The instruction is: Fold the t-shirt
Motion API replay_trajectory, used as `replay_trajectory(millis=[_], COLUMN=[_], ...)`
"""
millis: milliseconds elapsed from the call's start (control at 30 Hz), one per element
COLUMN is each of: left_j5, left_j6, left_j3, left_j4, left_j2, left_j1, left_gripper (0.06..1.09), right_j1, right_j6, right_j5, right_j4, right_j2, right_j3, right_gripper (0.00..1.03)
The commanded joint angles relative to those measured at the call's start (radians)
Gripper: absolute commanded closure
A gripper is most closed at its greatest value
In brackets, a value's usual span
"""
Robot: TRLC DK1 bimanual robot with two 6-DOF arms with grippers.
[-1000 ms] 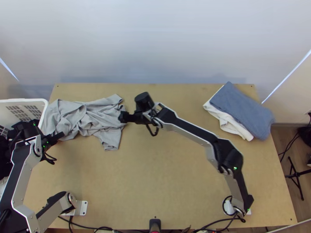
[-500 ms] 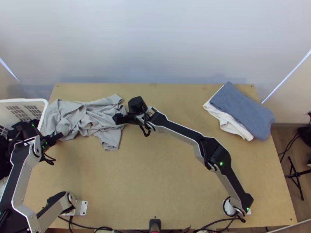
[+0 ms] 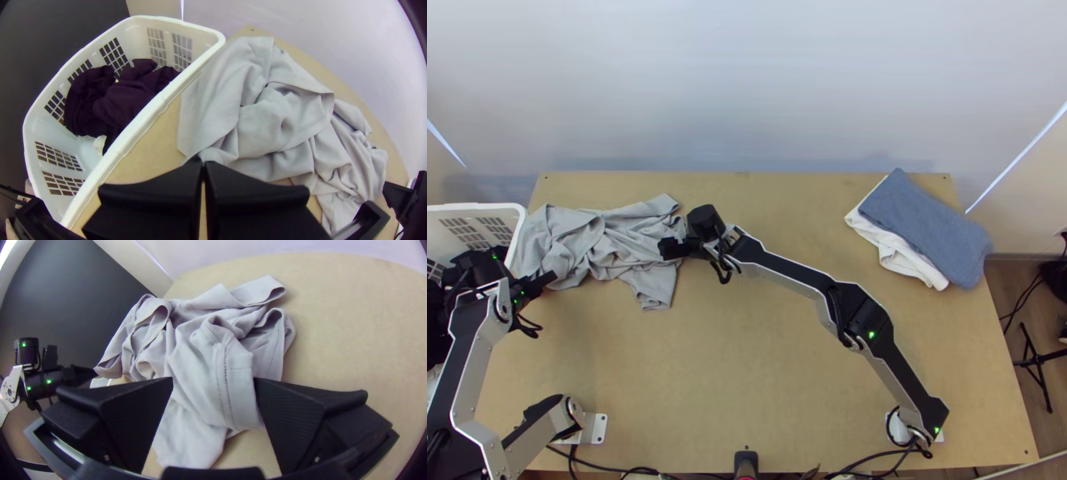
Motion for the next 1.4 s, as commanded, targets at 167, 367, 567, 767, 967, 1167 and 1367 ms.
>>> replay_trajectory(millis=[167,367,567,767,967,1167,1367], left_j5=[0.0,0.001,0.016,0.018,0.018,0.018,0.05], left_j6=[-0.011,-0.003,-0.011,-0.025,-0.025,-0.036,-0.049], left_j3=[0.01,0.044,0.081,0.133,0.151,0.199,0.216], left_j4=[0.011,0.01,0.005,0.004,0.002,-0.024,-0.096], left_j2=[0.019,0.031,0.076,0.113,0.137,0.165,0.165], left_j1=[-0.007,0.008,0.004,-0.015,-0.025,-0.041,-0.151], left_gripper=[1.05,1.05,1.05,1.05,1.05,1.05,0.91], right_j1=[-0.02,-0.051,-0.132,-0.258,-0.401,-0.428,-0.436], right_j6=[0.12,0.123,0.12,0.103,0.089,0.089,0.061], right_j5=[0.006,0.006,0.004,0.01,0.11,0.279,0.311], right_j4=[-0.049,-0.187,-0.514,-0.671,-0.916,-0.925,-0.928], right_j2=[-0.06,-0.313,-0.473,-0.625,-0.666,-0.783,-0.832], right_j3=[-0.074,-0.316,-0.451,-0.635,-0.741,-0.842,-0.894], right_gripper=[1.0,1.0,1.0,1.0,1.0,1.0,1.0])
